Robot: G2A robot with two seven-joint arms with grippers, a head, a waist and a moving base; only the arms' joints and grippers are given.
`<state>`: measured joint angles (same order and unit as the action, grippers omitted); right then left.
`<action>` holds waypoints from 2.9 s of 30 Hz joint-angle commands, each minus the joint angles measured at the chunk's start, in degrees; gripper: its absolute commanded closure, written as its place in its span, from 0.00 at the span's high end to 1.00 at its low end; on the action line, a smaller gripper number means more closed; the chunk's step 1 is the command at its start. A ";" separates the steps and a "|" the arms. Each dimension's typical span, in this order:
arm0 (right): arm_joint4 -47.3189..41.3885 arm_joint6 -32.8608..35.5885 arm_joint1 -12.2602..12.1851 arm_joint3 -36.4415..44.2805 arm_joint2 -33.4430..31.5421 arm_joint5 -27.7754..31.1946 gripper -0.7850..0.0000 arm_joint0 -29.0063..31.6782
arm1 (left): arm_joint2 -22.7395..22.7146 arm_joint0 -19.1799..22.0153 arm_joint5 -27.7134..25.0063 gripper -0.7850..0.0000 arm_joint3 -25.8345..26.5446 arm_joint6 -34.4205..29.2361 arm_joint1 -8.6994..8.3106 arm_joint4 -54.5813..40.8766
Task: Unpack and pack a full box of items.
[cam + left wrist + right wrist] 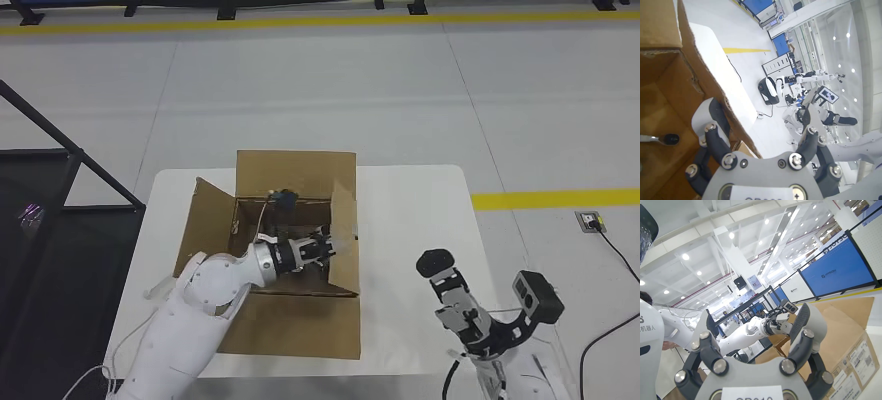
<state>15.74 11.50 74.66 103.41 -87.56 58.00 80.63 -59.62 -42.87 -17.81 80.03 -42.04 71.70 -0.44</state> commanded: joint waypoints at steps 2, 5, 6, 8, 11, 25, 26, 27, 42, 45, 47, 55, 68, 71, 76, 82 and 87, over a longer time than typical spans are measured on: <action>1.49 -2.57 -0.13 1.07 -1.24 0.00 1.00 2.55 | 3.85 2.57 0.66 1.00 -2.11 2.18 1.18 0.68; 2.57 -5.06 -0.26 1.37 -2.01 0.00 1.00 4.65 | 7.12 5.12 2.10 1.00 -4.94 4.27 2.46 0.93; 2.92 -5.80 -0.31 1.28 -2.20 0.00 1.00 5.21 | 8.24 5.97 2.74 1.00 -6.00 4.97 2.93 1.11; 3.72 -7.08 -0.42 1.12 -2.50 0.00 1.00 6.03 | 10.48 7.77 3.88 1.00 -8.27 5.80 3.91 1.11; 4.64 -8.60 -0.64 0.90 -2.71 0.00 1.00 6.89 | 13.90 10.37 5.61 1.00 -12.03 6.99 5.49 1.85; 2.46 -13.09 -1.26 -2.03 -2.94 -0.36 1.00 7.62 | 16.63 14.69 3.15 1.00 -19.61 8.76 9.06 0.13; 2.46 -13.09 -1.26 -2.03 -2.94 -0.36 1.00 7.62 | 15.64 14.36 2.72 1.00 -18.73 8.36 8.78 -0.21; 2.46 -13.09 -1.26 -2.03 -2.94 -0.36 1.00 7.62 | 14.51 13.95 2.48 1.00 -17.75 8.09 8.41 -0.23; 15.84 -0.05 -1.40 8.74 4.19 -14.31 1.00 -2.46 | -24.27 -17.00 4.45 1.00 24.57 3.31 -1.58 4.63; 22.08 6.07 -1.11 10.10 9.48 -21.39 1.00 -8.02 | -33.63 -24.14 3.30 1.00 28.93 2.72 -2.62 2.39; 25.77 10.30 -0.71 9.52 13.97 -26.19 1.00 -12.76 | -38.96 -28.28 2.11 1.00 30.16 2.67 -3.06 0.54; 31.82 25.01 2.98 -7.05 32.65 -42.90 1.00 -35.54 | -50.33 -39.24 -3.00 1.00 27.44 4.01 -3.72 -5.17; 32.52 27.97 10.77 -39.43 48.92 -56.44 1.00 -54.64 | -50.10 -42.19 -7.90 1.00 24.40 1.06 -4.00 -8.02; 32.52 27.97 10.77 -39.43 48.92 -56.44 1.00 -54.64 | -50.10 -42.19 -7.90 1.00 24.40 1.06 -4.00 -8.02; 32.52 27.97 10.77 -39.43 48.92 -56.44 1.00 -54.64 | -50.10 -42.19 -7.90 1.00 24.40 1.06 -4.00 -8.02; 36.94 34.64 13.28 -41.77 53.94 -62.04 1.00 -57.30 | -49.40 -42.96 -7.14 1.00 25.28 3.12 -4.01 -6.87; 35.66 41.55 17.74 -49.71 59.21 -62.96 1.00 -61.86 | -49.31 -43.64 -6.09 1.00 25.15 5.10 -4.11 -6.26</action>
<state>52.19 51.11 91.39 55.68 -29.38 -5.54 19.68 -108.90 -86.37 -24.14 105.34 -37.33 67.61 -6.69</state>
